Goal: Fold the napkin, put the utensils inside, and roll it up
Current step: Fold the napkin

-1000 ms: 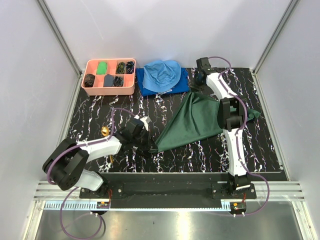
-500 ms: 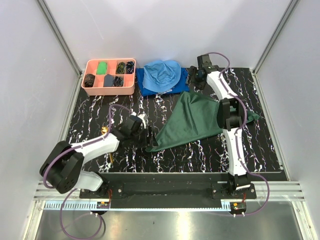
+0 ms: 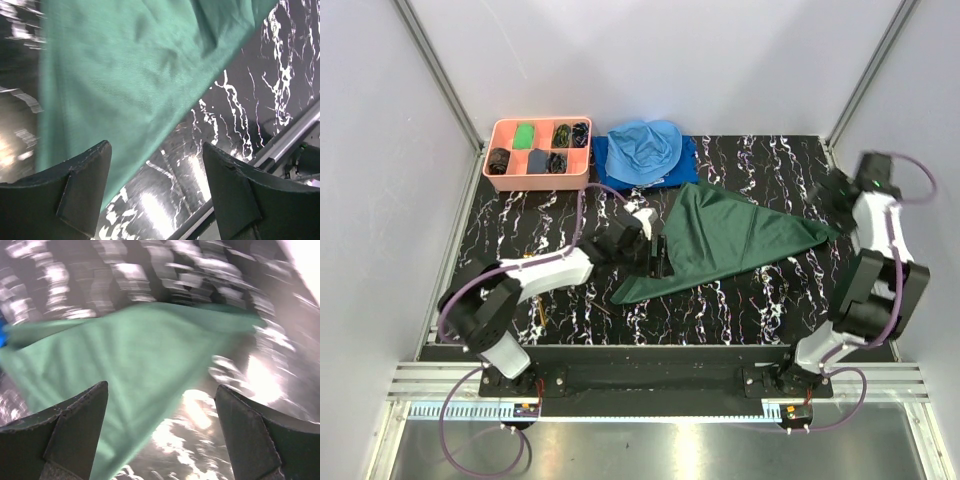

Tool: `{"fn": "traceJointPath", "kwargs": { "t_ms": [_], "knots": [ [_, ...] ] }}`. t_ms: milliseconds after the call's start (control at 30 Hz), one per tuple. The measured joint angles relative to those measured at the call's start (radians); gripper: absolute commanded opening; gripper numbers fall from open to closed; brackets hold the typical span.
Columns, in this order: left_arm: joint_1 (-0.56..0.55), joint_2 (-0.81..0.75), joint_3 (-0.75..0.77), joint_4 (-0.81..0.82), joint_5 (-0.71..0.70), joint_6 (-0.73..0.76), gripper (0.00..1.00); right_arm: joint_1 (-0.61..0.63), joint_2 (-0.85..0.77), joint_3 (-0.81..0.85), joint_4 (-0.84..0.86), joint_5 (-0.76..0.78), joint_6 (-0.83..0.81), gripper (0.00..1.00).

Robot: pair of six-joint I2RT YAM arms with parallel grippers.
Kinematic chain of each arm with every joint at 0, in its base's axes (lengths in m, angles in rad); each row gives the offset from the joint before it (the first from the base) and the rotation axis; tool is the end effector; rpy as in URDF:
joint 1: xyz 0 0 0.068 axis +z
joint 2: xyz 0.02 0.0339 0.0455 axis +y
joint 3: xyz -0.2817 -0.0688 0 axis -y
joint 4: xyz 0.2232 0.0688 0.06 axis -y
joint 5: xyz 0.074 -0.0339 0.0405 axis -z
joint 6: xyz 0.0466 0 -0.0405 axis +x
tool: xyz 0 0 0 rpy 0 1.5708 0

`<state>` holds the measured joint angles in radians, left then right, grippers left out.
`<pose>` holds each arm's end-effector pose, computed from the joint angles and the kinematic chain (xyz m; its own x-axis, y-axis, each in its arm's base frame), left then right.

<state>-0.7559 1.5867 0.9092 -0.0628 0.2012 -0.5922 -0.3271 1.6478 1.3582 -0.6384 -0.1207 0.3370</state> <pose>0.2296 -0.2293 0.2213 -0.8423 0.0424 -0.5373 0.3728 0.7659 -0.5239 0.3283 -0.1055 0.2919 -0.6325 0.5612 -0.5338 0.4871 0.8241 0.2892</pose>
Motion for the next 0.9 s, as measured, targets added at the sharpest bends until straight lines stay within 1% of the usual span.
{"fn": "traceJointPath", "kwargs": {
  "t_ms": [67, 133, 200, 267, 433, 567, 733, 767, 900],
  "knots": [
    [-0.007, 0.047, -0.002, 0.037, 0.022, -0.011, 0.77, -0.107, -0.045, -0.109, 0.027, -0.007, -0.001, 0.95],
    [-0.005, 0.087, -0.01, 0.076, 0.035, -0.019, 0.77, -0.179, -0.048, -0.178, 0.043, -0.026, -0.001, 0.94],
    [-0.004, 0.101, -0.041, 0.108, 0.041, -0.027, 0.77, -0.241, -0.036, -0.228, 0.054, -0.06, 0.003, 0.93],
    [-0.001, 0.101, -0.081, 0.138, 0.045, -0.035, 0.77, -0.27, -0.021, -0.241, 0.074, -0.083, 0.012, 0.9],
    [0.029, 0.082, -0.184, 0.303, 0.089, -0.076, 0.77, -0.288, 0.03, -0.247, 0.189, -0.121, 0.063, 0.85],
    [0.056, 0.063, -0.247, 0.383, 0.119, -0.093, 0.77, -0.296, 0.048, -0.257, 0.243, -0.136, 0.099, 0.77],
    [0.08, 0.058, -0.264, 0.406, 0.155, -0.093, 0.77, -0.298, 0.076, -0.257, 0.303, -0.136, 0.128, 0.66],
    [0.081, 0.058, -0.264, 0.406, 0.159, -0.091, 0.77, -0.299, 0.082, -0.257, 0.312, -0.137, 0.132, 0.62],
    [0.085, 0.062, -0.263, 0.406, 0.169, -0.088, 0.77, -0.298, 0.098, -0.257, 0.33, -0.146, 0.143, 0.55]
  ]
}}
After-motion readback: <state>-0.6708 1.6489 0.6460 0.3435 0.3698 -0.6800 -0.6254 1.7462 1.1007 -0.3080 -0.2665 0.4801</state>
